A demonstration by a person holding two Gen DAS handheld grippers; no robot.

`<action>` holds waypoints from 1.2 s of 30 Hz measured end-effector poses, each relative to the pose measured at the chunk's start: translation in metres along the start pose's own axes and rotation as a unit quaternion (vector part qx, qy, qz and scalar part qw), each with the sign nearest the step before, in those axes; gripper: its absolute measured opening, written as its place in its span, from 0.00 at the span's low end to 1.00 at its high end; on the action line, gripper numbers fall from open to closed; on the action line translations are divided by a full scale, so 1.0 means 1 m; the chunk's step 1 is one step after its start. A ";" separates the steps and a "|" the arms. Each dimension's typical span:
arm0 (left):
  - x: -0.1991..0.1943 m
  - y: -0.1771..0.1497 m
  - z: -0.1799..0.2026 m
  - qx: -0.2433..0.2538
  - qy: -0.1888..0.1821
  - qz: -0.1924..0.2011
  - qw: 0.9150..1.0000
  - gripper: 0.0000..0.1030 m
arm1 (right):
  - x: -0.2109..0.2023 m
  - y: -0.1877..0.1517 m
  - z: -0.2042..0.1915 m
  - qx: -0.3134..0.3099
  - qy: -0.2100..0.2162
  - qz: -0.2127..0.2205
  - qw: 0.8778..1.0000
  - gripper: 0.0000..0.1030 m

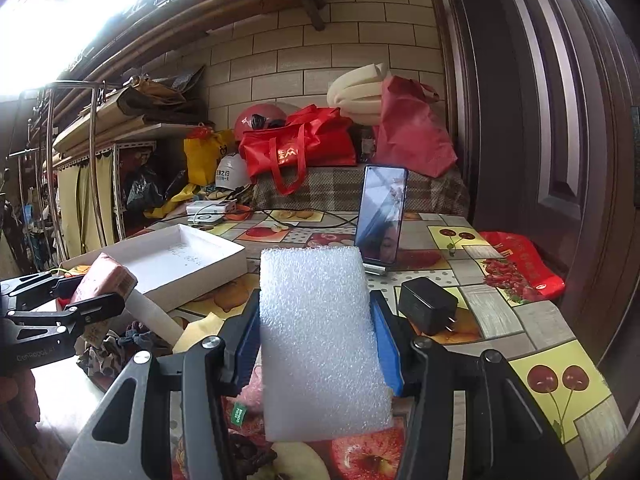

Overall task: Organize soft objects
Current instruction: 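Carry both items over the white tray and open both tools to release them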

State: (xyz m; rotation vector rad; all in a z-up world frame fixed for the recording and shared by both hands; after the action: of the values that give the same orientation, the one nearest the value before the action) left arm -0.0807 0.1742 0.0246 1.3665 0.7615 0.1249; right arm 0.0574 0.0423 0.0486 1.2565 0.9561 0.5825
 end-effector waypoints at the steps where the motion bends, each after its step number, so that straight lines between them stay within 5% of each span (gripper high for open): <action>1: 0.000 0.000 -0.001 -0.001 0.002 0.000 1.000 0.48 | 0.000 0.000 -0.001 -0.001 0.000 0.000 1.000 0.50; 11: -0.007 -0.001 -0.010 -0.006 0.018 0.015 1.000 0.48 | -0.002 0.000 -0.019 -0.011 0.010 0.001 1.000 0.50; 25: -0.034 -0.008 -0.134 -0.076 0.135 0.049 0.987 0.49 | 0.006 0.001 -0.074 -0.039 0.069 -0.005 0.997 0.49; 36: -0.020 -0.007 -0.156 -0.060 0.148 0.041 0.986 0.49 | 0.013 -0.001 -0.140 -0.079 0.130 -0.010 0.988 0.49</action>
State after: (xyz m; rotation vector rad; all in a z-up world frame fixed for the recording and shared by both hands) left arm -0.1848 0.2917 0.0251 1.2795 0.9306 0.4391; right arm -0.0555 0.1258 0.0410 1.0444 1.1131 0.8051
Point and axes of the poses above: each gripper's, at about its wrist camera, not at the fingertips, and x roughly the way its jaws point, z to its right, y to its top, the point moved 7 cm from there along x, roughly the way its jaws point, and after that the axes turned 1 degree about z, right-handed, at the moved point
